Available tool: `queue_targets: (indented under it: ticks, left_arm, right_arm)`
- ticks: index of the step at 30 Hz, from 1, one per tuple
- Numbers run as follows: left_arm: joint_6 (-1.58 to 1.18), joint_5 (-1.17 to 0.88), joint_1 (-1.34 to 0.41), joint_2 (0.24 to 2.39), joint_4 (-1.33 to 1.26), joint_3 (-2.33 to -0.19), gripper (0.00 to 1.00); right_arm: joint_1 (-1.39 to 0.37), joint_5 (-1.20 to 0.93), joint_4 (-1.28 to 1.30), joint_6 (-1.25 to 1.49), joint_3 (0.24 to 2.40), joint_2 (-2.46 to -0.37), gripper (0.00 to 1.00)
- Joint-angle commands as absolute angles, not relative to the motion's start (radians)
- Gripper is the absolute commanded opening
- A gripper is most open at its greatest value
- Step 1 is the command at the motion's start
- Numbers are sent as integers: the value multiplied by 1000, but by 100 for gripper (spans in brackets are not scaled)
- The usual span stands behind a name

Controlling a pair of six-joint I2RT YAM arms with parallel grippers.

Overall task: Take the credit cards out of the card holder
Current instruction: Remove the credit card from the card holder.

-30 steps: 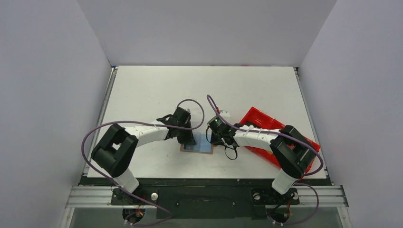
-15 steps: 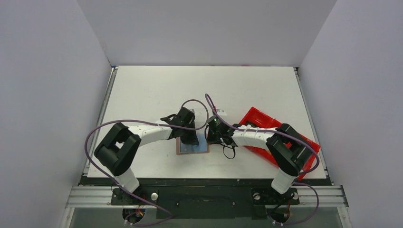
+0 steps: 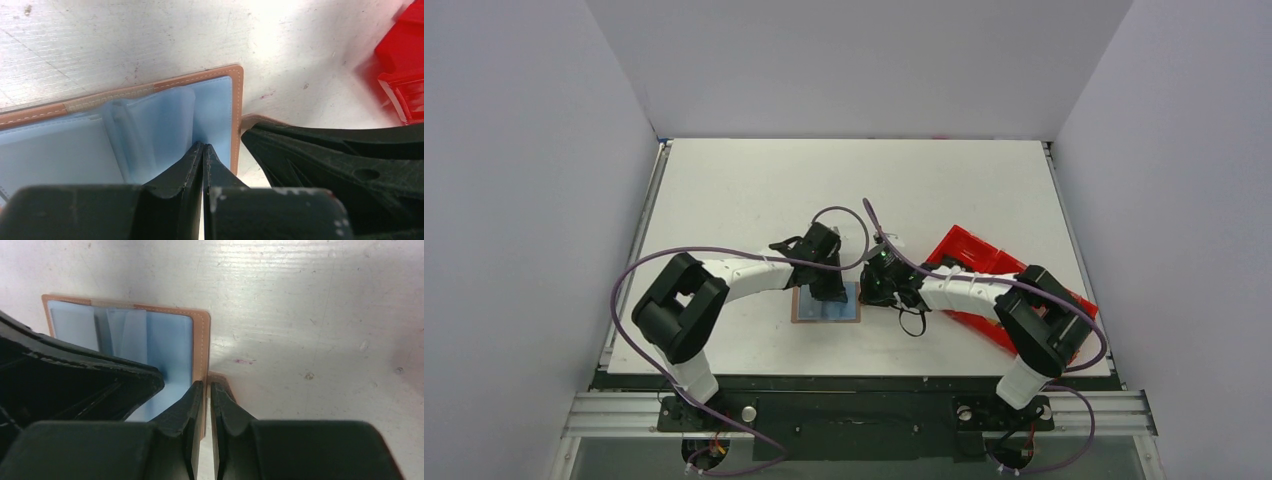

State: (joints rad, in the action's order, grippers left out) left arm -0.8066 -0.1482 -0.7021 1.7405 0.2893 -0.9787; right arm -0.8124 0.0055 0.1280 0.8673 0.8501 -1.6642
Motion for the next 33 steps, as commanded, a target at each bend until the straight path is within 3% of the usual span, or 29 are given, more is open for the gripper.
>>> queue_targets:
  ticks: [1,16,20,24,33]
  left_arm:
    - [-783,-147,-718,1735,295,-1031,0]
    - [-707,-307,-699,1713,199,-1064,0]
    - [-733,-123,-667,1594,303,-1049,0]
    - [-743,11,-595,1478,454,-1005,11]
    - [-725,5,-382,1320,514,-810,13]
  right_arm:
    - [-806,-3,143,859,855,-1590,9]
    - [-794,75,190,828,824,-1429,18]
    - [-807,77,208,813,841,-1440,25]
    - [-851,96,231,806,902,-1478,30]
    - [-985,107,305,775,1160,-1728,54]
